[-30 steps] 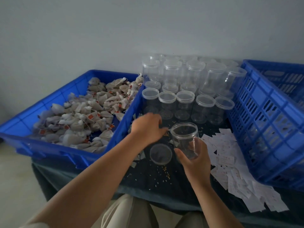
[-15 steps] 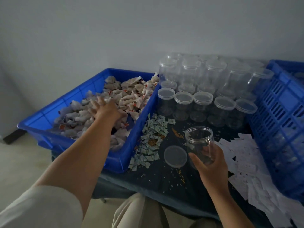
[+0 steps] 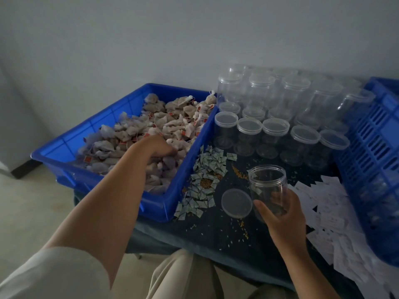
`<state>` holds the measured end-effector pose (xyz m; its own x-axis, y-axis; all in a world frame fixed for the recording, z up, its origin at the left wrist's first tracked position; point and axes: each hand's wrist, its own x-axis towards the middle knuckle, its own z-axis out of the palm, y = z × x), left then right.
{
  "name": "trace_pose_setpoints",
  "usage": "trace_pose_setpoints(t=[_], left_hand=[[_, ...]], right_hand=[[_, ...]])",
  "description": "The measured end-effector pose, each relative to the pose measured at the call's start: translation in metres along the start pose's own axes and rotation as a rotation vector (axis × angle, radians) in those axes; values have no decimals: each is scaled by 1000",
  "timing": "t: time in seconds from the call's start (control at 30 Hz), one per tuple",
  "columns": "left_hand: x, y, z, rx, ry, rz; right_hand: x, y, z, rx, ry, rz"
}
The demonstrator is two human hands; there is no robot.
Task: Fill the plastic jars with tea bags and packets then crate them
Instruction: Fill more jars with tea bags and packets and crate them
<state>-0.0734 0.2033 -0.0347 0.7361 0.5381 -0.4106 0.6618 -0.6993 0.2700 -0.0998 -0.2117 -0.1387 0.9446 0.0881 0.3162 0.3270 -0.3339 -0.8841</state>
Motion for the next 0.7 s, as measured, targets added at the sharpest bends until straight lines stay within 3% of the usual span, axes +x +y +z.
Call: trace_pose_setpoints(t=[0.1, 0.2, 0.4, 0.57, 0.7], left_hand=[[-9, -8, -4, -254, -131, 65], [-14, -14, -4, -450, -132, 131], [-28, 1, -5, -540, 80, 228], [-48, 20, -22, -469, 328, 240], [-72, 35, -40, -539, 314, 290]], right_hand=[[-1, -1, -1, -10, -14, 1], [0, 0, 0, -9, -16, -1], [3, 0, 1, -18, -3, 4], [2, -2, 1, -19, -20, -6], [2, -5, -1, 1, -22, -6]])
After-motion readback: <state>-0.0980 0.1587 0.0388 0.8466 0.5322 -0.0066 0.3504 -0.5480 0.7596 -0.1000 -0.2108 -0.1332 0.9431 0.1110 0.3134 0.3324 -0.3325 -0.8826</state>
